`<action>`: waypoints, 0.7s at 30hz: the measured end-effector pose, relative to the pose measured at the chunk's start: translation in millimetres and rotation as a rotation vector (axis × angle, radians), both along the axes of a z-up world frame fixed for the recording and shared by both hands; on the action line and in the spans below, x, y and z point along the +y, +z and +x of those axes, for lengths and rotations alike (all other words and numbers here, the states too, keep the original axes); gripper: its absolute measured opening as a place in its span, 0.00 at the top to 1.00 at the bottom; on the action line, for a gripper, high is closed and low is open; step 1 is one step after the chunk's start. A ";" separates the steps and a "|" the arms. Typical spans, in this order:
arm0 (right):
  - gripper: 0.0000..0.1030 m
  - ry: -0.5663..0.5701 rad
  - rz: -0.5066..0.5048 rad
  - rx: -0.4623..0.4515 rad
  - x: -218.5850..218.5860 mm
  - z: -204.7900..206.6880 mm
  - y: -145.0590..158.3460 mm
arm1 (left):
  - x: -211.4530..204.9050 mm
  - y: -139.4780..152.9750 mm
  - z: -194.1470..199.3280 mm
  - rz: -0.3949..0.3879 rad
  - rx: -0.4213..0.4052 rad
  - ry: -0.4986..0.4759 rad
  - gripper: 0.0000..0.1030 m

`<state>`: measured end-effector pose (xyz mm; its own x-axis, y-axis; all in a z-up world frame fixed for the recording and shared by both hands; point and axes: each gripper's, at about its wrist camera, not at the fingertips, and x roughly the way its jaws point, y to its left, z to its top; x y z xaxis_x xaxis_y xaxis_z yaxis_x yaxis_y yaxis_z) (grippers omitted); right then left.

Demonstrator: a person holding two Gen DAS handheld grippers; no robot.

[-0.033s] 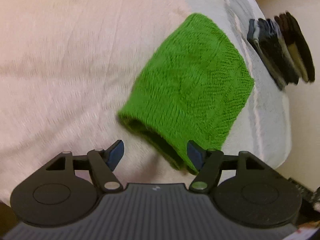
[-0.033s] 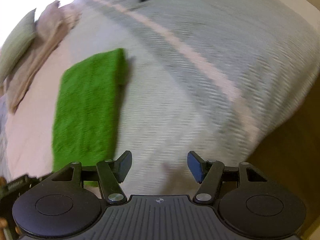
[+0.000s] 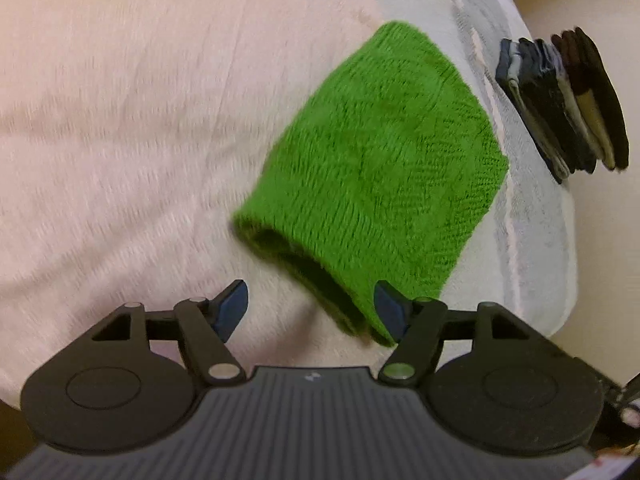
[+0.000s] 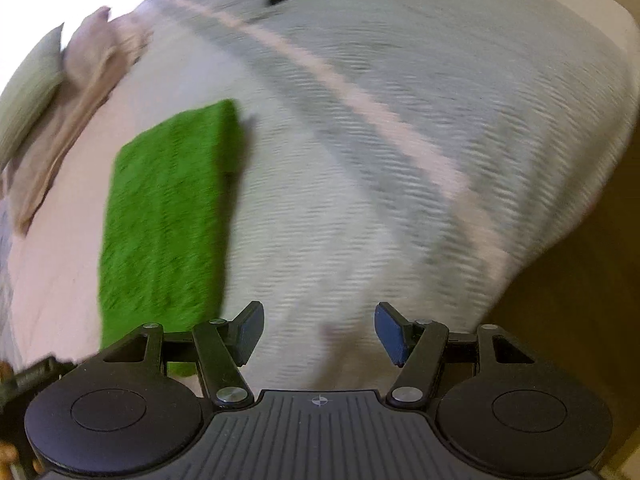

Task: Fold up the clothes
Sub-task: 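Grasp one end of the folded vest with both grippers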

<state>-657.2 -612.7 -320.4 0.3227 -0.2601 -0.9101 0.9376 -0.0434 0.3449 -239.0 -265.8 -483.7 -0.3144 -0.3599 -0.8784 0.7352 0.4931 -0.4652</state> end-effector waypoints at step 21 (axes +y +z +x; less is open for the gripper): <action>0.43 1.203 -0.135 -0.082 -117.7 94.9 28.5 | 26.0 45.5 -117.2 -0.006 -0.198 0.469 0.37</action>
